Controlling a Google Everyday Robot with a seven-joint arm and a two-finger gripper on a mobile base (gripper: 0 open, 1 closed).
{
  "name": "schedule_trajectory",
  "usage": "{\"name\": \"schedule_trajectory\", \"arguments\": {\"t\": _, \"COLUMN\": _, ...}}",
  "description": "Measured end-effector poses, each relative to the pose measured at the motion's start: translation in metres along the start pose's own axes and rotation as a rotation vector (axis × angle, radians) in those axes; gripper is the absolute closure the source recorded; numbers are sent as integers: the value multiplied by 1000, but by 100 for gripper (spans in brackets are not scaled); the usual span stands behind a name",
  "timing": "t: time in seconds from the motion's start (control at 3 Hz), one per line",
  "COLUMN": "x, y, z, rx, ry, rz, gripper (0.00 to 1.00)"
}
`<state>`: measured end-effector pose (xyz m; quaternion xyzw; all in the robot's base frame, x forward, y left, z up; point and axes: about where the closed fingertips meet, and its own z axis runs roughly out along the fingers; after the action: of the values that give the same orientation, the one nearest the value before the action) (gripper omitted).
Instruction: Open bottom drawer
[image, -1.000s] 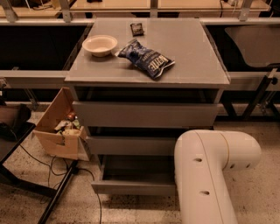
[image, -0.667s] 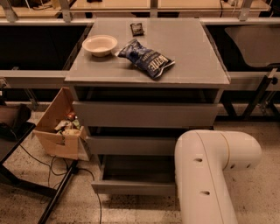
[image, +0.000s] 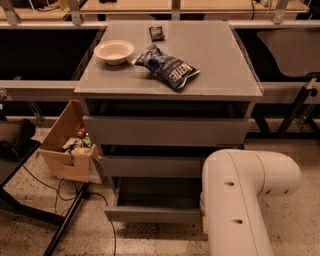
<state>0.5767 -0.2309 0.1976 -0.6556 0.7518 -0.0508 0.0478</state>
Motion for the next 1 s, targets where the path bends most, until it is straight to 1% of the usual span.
{"name": "schedule_trajectory", "arguments": {"t": 0.33, "x": 3, "y": 41, "z": 4, "rx": -79, "ry": -19, "rz": 44, "gripper": 15}}
{"name": "schedule_trajectory", "arguments": {"t": 0.67, "x": -8, "y": 92, "z": -5, "rx": -189, "ry": -28, "rz": 84, "gripper": 38}}
{"name": "schedule_trajectory", "arguments": {"t": 1.0, "x": -14, "y": 125, "z": -11, "rx": -280, "ry": -31, "rz": 110, "gripper": 61}}
